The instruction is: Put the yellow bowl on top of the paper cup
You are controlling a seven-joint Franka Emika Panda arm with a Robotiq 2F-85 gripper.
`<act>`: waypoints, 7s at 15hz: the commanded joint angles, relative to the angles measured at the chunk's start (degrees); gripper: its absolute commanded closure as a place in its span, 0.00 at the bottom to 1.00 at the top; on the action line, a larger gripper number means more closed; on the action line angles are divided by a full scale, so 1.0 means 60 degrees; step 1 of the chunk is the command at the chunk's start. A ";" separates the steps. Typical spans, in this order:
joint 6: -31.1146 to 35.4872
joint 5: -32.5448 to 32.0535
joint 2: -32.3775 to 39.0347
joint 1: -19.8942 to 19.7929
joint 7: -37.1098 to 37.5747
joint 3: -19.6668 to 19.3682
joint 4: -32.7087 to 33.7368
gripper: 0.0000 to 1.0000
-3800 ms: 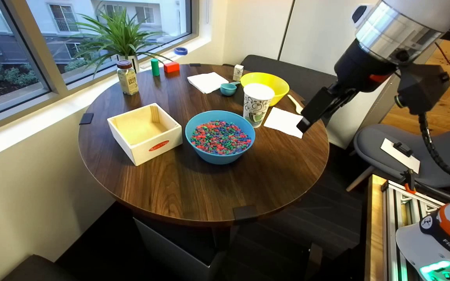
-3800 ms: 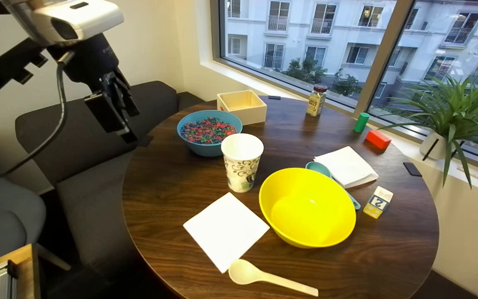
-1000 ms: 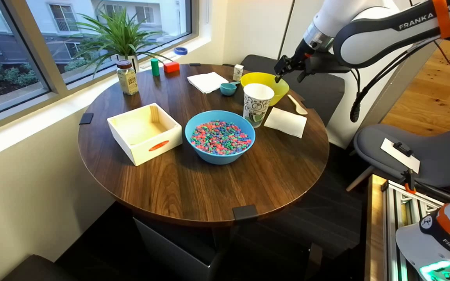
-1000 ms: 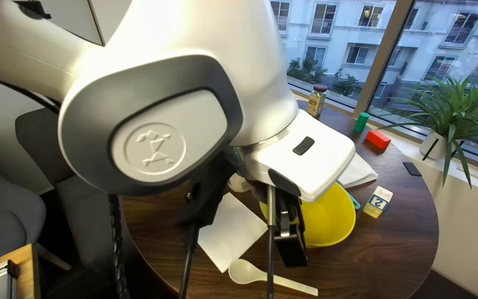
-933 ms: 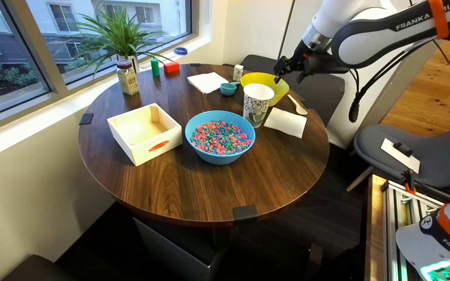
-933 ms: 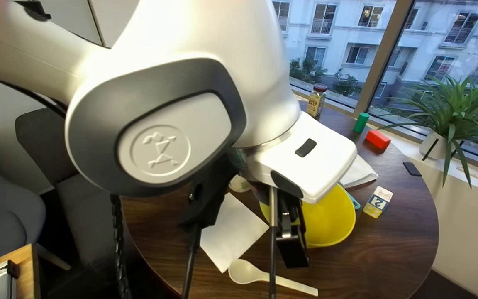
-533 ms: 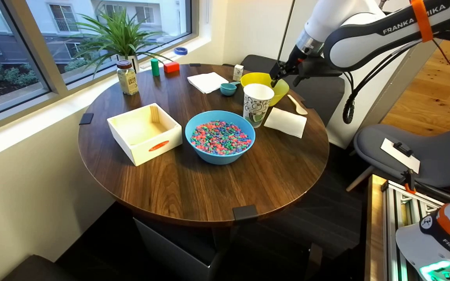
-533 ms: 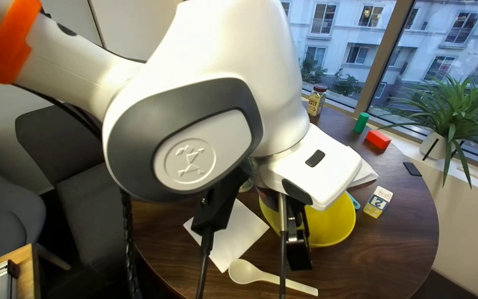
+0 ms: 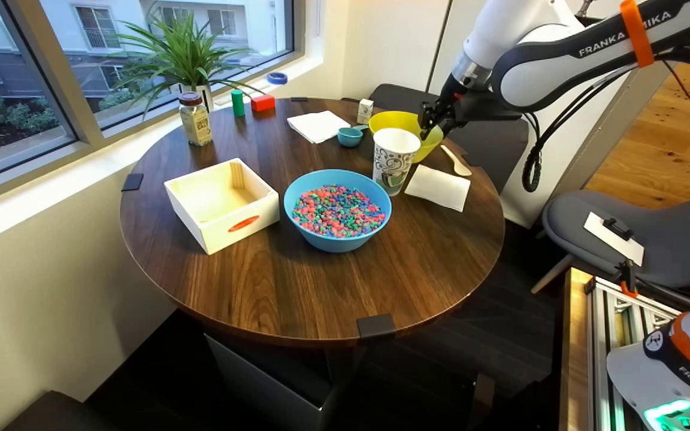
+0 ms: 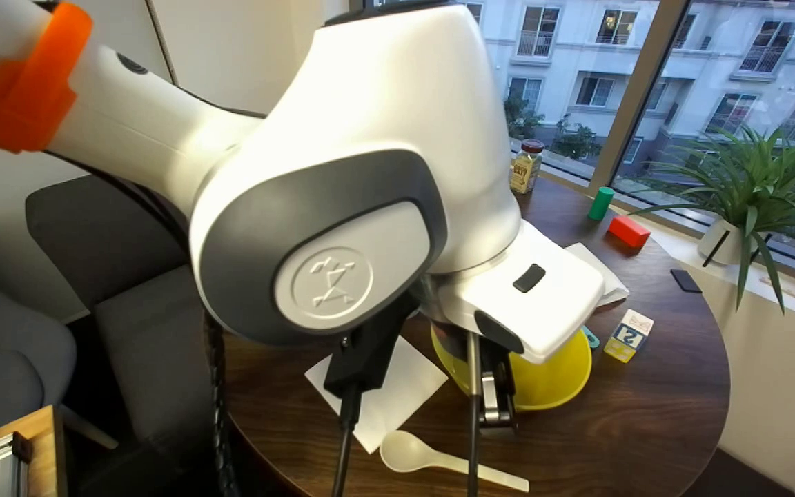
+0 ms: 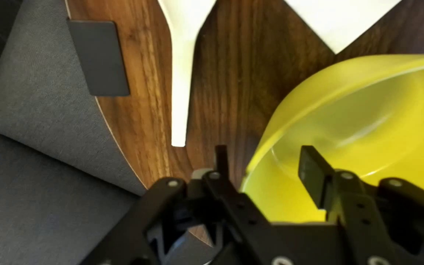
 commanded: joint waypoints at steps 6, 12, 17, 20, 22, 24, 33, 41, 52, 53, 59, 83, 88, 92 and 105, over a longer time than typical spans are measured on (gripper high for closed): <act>-0.0214 0.0141 0.0010 0.0311 0.0454 -0.0271 0.0164 0.97; 0.0032 0.0182 -0.0285 0.0347 0.0688 -0.0246 0.0110 0.99; 0.0263 0.0313 -0.0766 0.0312 0.0923 -0.0233 -0.0107 0.99; 0.0400 0.0452 -0.1003 0.0270 0.0956 -0.0252 -0.0206 0.99; 0.0592 0.0550 -0.1149 0.0227 0.0977 -0.0260 -0.0285 0.99; 0.0782 0.0631 -0.1310 0.0184 0.1000 -0.0252 -0.0347 0.99; 0.1978 0.1940 -0.2423 0.0295 0.0538 0.0061 -0.0813 0.99; 0.1518 0.4761 -0.3269 0.1212 -0.0929 0.0115 -0.1104 0.99; 0.0208 0.5137 -0.3871 0.1074 -0.1359 0.0566 -0.1449 0.99; 0.0112 0.5092 -0.3937 0.1039 -0.1338 0.0608 -0.1480 0.99; 0.0144 0.5098 -0.4150 0.0879 -0.1347 0.0693 -0.1889 0.99; -0.0119 0.4911 -0.4275 0.0688 -0.1269 0.0875 -0.2292 0.99; -0.0013 0.4930 -0.4229 0.0675 -0.1268 0.0910 -0.2367 0.99; 0.0105 0.4902 -0.4177 0.0626 -0.1265 0.0930 -0.2411 0.99; -0.0005 0.5060 -0.4112 0.0692 -0.1459 0.0843 -0.2341 0.39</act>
